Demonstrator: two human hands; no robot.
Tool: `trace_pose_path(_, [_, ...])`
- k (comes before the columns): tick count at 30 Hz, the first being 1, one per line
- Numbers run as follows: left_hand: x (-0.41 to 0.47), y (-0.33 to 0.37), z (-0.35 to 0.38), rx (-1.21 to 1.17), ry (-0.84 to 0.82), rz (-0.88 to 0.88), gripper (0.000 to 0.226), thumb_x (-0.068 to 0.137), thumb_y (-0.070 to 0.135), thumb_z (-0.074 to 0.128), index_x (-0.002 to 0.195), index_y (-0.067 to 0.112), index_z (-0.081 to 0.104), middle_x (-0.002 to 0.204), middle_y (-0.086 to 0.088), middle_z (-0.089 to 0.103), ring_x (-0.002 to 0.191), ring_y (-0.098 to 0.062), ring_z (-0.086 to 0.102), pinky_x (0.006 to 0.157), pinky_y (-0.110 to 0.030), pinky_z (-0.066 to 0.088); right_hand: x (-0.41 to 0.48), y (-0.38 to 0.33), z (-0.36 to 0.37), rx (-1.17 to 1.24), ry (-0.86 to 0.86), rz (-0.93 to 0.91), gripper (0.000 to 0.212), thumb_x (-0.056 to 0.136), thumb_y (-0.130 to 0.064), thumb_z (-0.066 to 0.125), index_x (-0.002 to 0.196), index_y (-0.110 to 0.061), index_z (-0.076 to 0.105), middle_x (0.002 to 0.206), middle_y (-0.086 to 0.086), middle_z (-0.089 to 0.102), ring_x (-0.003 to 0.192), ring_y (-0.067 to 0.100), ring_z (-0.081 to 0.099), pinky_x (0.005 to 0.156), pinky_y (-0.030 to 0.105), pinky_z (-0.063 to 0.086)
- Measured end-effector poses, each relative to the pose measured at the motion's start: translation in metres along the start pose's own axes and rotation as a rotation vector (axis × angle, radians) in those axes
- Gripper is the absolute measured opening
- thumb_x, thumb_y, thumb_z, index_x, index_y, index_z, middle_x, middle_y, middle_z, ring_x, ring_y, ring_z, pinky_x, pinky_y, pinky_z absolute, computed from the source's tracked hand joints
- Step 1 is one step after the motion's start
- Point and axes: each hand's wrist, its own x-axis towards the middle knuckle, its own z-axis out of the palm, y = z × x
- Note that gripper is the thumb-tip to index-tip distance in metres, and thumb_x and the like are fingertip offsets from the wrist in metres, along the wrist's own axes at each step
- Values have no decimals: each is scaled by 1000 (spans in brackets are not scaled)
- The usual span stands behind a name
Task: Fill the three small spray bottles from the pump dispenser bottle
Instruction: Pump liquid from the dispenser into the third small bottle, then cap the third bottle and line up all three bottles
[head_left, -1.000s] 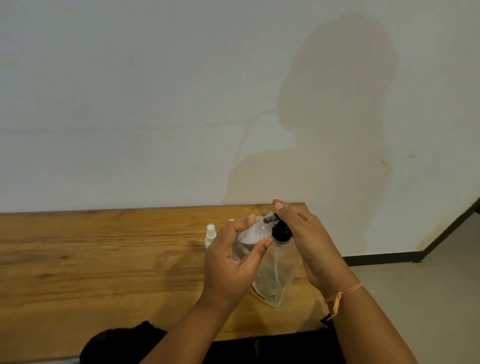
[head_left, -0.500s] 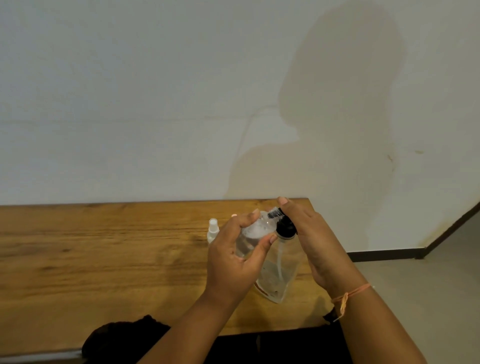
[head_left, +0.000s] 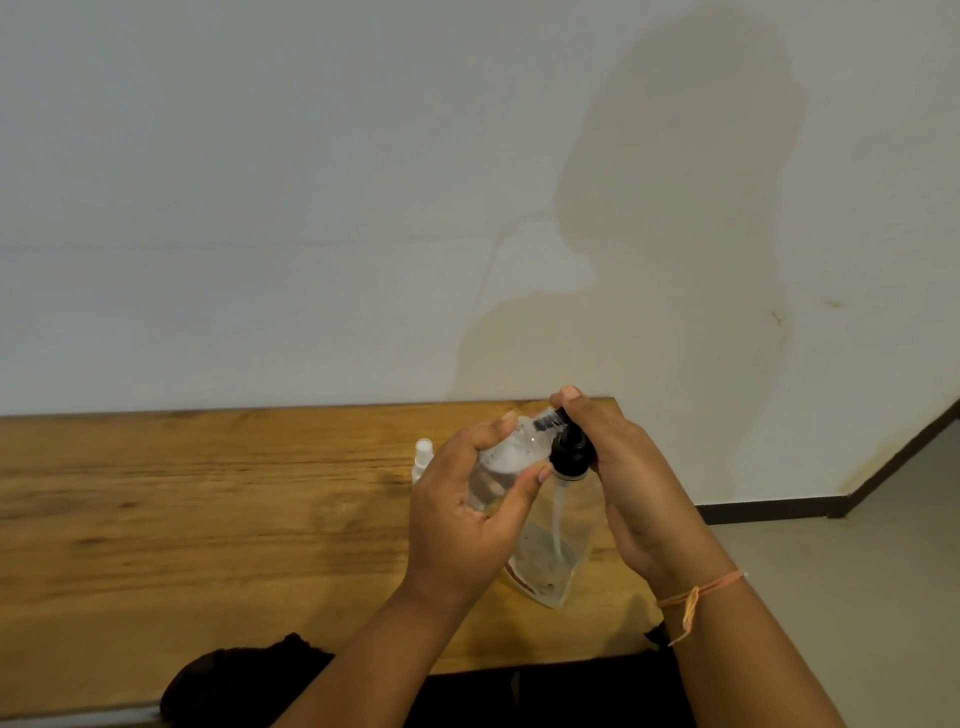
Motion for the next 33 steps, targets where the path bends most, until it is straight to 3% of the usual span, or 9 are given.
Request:
trace_pose_path(5, [-1,-2,-1,-6,-32,-27,39,76,34,70,112,29,57,108,26,61,104,-1,61,86,-14,48,2,3,-2,-52,17,30,32,91,-41,51,73,-25,71,81,-6,72,81,6,64,70,20,46])
trace_pose_path(9, [-2,1,-5,12,-78,-69,31,75,38,69,104,36,57,109,29,61,101,2,61,81,-11,48,3,2,-3,-63,-2,43,26,92,-38,51,92,-20,70,97,-5,70,86,1,62,64,12,46])
trace_pose_path(11, [-1,3,-7,28,-79,-73,32,74,40,68,105,37,58,109,30,61,100,3,61,80,-10,48,0,4,0,-57,12,2,28,92,-39,50,84,-22,71,82,-8,72,76,1,64,60,10,48])
trace_pose_path(16, [5,9,-16,25,-66,-82,38,74,39,68,110,37,56,108,27,61,100,0,61,78,-10,48,-2,4,0,-89,71,-54,37,90,-50,44,80,-25,69,89,-7,72,93,5,61,77,22,43])
trace_pose_path(22, [12,22,-31,-200,110,-264,38,73,22,69,107,29,55,105,16,63,98,2,63,74,-11,50,-3,3,1,-166,68,-74,48,84,-63,33,86,-29,68,95,-10,69,93,-1,56,71,16,36])
trace_pose_path(26, [15,31,-47,-264,210,-391,34,72,32,60,107,32,56,105,16,62,93,11,61,70,-9,49,-6,1,2,-170,100,-114,62,75,-66,29,98,-23,68,93,-17,62,89,-5,53,68,12,35])
trace_pose_path(28, [14,29,-55,-236,201,-436,34,71,37,60,105,36,57,105,18,64,94,9,61,72,-11,50,-9,2,2,-193,143,-164,52,77,-64,30,91,-30,66,88,-19,58,85,-2,53,69,12,36])
trace_pose_path(30, [12,28,-62,-214,192,-474,35,68,38,63,103,35,60,104,18,66,96,6,62,74,-13,51,-11,5,4,-221,212,-236,41,79,-67,32,84,-38,60,83,-18,58,87,4,55,85,23,44])
trace_pose_path(33, [8,28,-71,-174,179,-506,40,63,35,68,102,31,61,103,14,68,95,3,63,74,-14,52,-12,15,7,-369,382,-482,35,82,-74,34,90,-47,54,95,-26,59,107,5,54,107,56,30])
